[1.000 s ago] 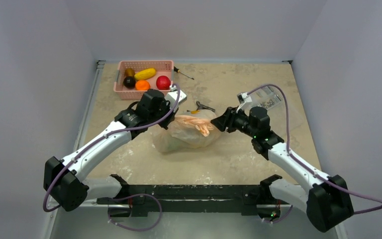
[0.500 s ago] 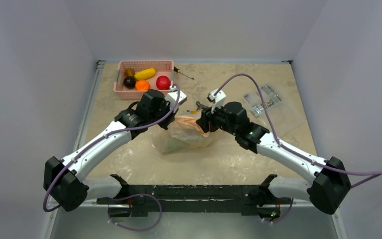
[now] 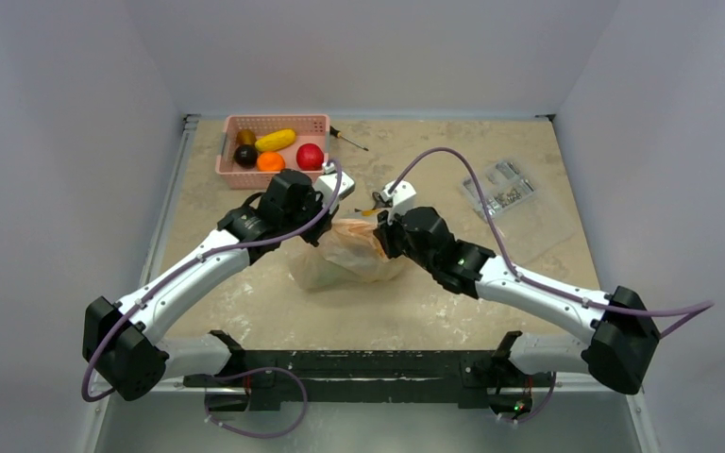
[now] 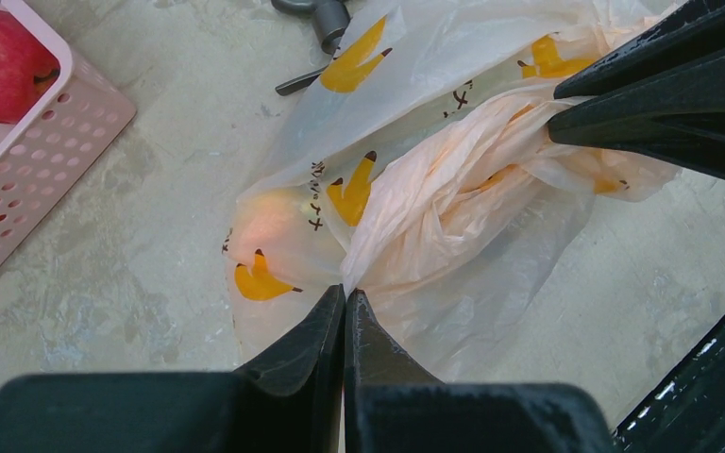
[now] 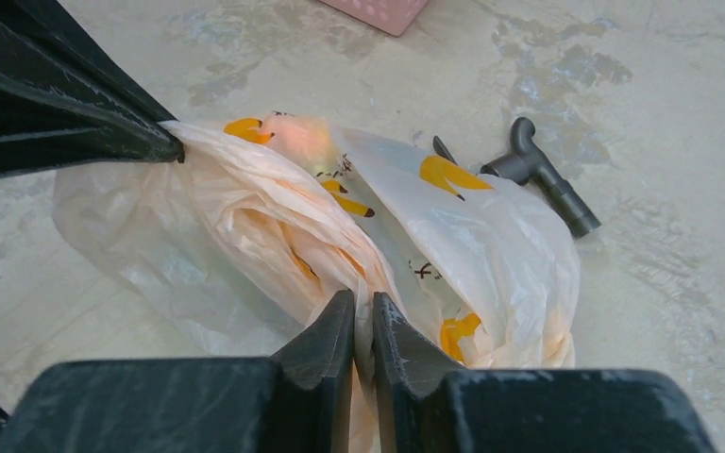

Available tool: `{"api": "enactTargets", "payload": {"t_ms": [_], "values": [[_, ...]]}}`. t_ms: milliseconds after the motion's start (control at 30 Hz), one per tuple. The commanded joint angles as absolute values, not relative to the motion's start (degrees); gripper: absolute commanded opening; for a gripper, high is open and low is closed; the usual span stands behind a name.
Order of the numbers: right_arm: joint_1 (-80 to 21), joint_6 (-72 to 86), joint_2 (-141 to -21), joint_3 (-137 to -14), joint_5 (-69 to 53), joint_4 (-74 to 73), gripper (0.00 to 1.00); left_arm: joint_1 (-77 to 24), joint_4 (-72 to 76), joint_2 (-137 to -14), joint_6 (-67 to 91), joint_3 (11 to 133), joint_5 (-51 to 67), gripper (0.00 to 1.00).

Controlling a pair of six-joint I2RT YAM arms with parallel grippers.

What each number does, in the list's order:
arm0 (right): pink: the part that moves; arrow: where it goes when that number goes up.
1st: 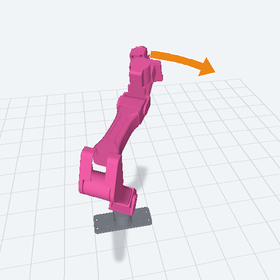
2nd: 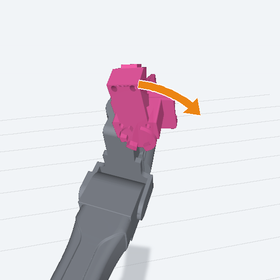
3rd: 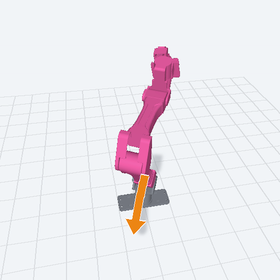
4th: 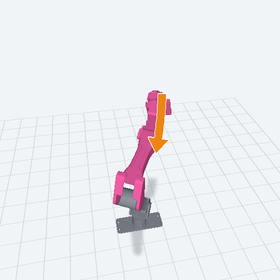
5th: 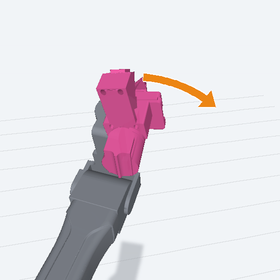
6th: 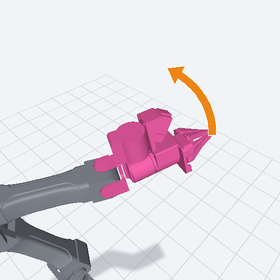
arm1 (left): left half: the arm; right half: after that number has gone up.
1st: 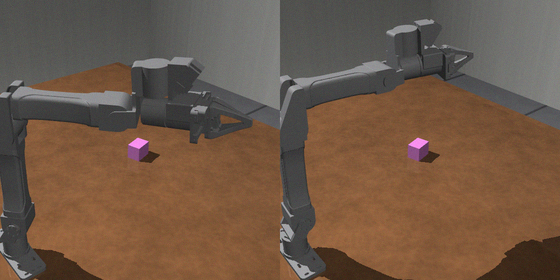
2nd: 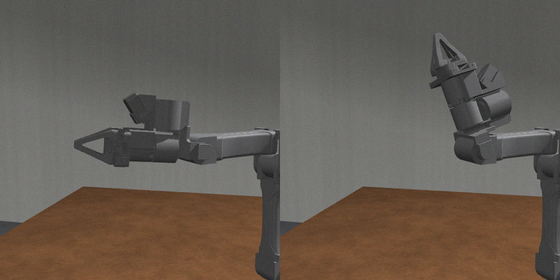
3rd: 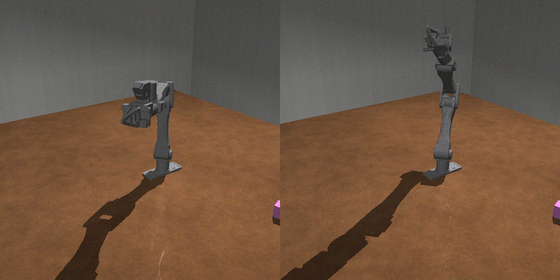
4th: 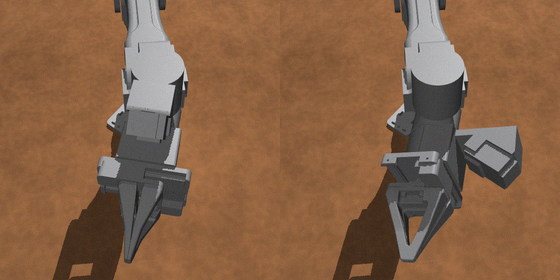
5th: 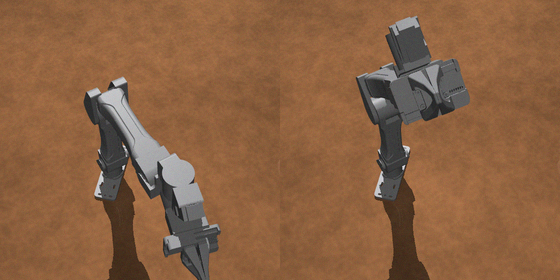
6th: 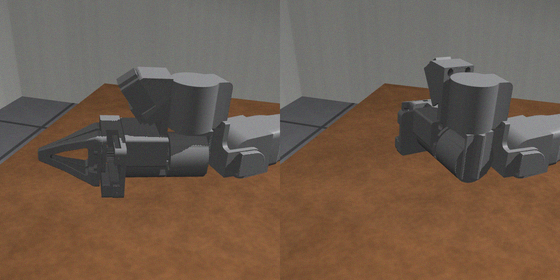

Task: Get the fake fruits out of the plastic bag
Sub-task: Untie the plastic bag at the center of the board.

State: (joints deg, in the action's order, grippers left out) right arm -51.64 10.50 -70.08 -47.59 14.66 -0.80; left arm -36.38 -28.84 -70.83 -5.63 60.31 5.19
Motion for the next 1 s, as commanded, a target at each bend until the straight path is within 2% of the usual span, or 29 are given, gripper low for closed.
{"api": "enactTargets", "payload": {"t_ms": [0, 133, 333, 667, 700, 867, 967], "values": [[-51.6, 17.5, -67.4, -46.7, 14.2, 5.4, 0.06, -35.9, -28.1, -69.5, -6.4, 61.4, 5.1, 0.0], [-50.1, 23.6, -60.0, -41.6, 13.9, 11.3, 0.0, -35.9, -28.1, -69.4, -6.3, 61.2, 4.3, 0.0], [-38.4, 40.9, -46.8, -26.6, 7.0, 21.2, 0.0, -35.9, -27.8, -67.7, -5.8, 59.8, 4.8, 0.0], [-37.5, 37.5, -53.2, -30.9, -0.9, 16.1, 0.0, -36.0, -25.9, -64.6, -3.6, 57.6, 11.8, 0.0], [-37.5, 36.9, -53.6, -31.3, -1.6, 15.9, 0.0, -36.0, -25.8, -64.3, -3.3, 57.5, 12.6, 0.06], [-37.5, 35.7, -54.5, -33.2, -2.2, 14.6, 0.0, -35.9, -24.0, -63.3, -1.7, 56.8, 13.7, 0.55], [-37.5, 35.4, -54.5, -33.9, -3.1, 14.5, 0.0, -36.0, -22.4, -63.6, -0.6, 57.4, 15.9, 0.65]]}}
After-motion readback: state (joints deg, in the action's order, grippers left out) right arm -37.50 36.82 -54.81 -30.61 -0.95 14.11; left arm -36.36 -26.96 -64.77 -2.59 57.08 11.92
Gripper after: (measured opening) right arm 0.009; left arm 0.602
